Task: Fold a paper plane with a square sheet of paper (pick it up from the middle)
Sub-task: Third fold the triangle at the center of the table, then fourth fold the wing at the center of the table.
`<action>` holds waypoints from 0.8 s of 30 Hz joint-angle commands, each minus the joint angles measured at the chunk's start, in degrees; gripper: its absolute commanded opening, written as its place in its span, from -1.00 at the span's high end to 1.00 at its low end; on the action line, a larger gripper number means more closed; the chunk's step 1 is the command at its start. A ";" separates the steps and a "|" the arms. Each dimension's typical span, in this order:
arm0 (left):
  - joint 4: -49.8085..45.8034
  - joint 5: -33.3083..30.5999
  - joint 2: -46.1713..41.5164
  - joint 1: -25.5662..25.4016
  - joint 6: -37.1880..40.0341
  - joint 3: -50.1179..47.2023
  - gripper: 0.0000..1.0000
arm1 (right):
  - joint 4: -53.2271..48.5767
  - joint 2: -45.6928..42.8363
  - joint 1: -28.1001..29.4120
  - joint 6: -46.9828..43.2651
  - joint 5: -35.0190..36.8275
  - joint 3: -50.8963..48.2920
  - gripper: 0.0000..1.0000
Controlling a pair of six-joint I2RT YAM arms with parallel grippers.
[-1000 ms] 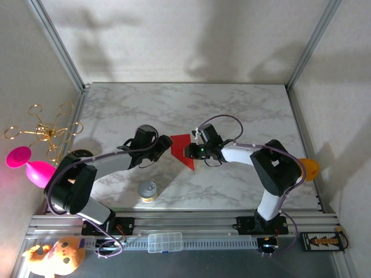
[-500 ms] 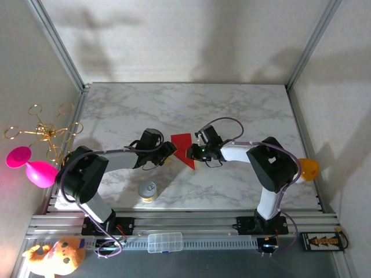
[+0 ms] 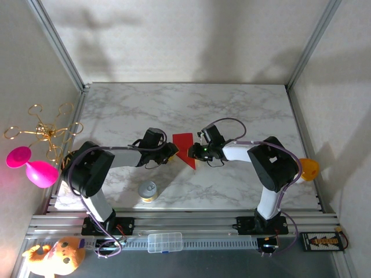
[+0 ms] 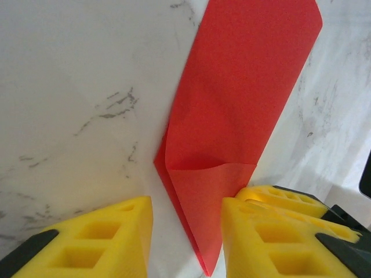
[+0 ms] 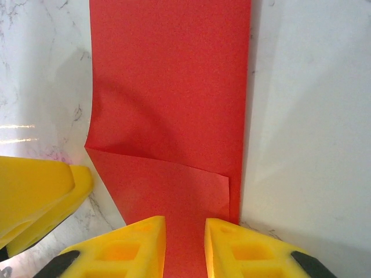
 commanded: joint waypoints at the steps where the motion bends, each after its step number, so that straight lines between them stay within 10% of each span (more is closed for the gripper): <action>1: 0.80 0.68 0.94 -0.78 0.16 1.76 0.29 | -1.17 1.56 -0.50 0.54 -0.59 -1.08 0.50; 24: 2.13 2.33 2.48 -1.09 0.51 3.39 0.31 | -1.15 1.93 -0.54 -0.05 -1.58 -1.08 0.55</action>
